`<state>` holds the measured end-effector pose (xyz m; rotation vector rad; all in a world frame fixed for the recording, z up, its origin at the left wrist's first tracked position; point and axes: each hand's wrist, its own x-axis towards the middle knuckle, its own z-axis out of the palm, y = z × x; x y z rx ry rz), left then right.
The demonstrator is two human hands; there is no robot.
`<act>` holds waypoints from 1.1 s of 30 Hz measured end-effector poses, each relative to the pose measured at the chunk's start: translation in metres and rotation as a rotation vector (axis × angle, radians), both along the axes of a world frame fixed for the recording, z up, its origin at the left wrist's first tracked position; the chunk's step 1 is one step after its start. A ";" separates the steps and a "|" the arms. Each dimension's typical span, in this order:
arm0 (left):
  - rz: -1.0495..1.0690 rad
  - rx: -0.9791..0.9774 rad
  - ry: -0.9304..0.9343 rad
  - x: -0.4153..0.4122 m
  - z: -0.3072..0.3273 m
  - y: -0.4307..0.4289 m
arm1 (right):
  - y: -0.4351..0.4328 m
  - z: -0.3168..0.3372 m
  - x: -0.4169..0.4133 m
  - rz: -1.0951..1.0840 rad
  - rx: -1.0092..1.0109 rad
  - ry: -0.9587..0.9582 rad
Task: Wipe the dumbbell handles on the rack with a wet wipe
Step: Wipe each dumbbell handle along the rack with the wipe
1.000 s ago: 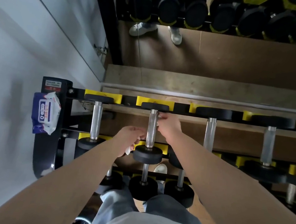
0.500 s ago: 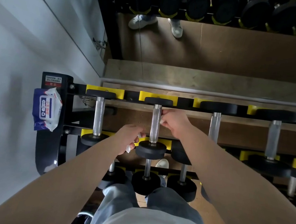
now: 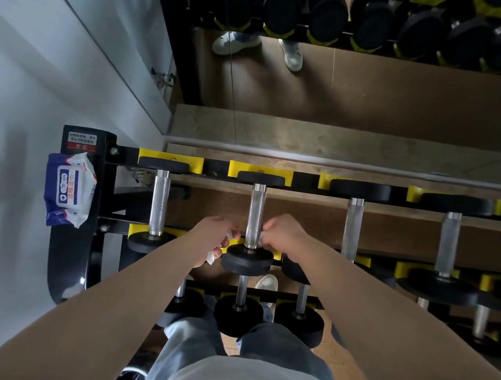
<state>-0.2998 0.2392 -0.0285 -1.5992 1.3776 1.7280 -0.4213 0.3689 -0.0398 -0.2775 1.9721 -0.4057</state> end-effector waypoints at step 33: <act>-0.063 0.006 0.041 0.001 -0.003 -0.010 | -0.001 -0.007 -0.028 0.122 -0.154 -0.176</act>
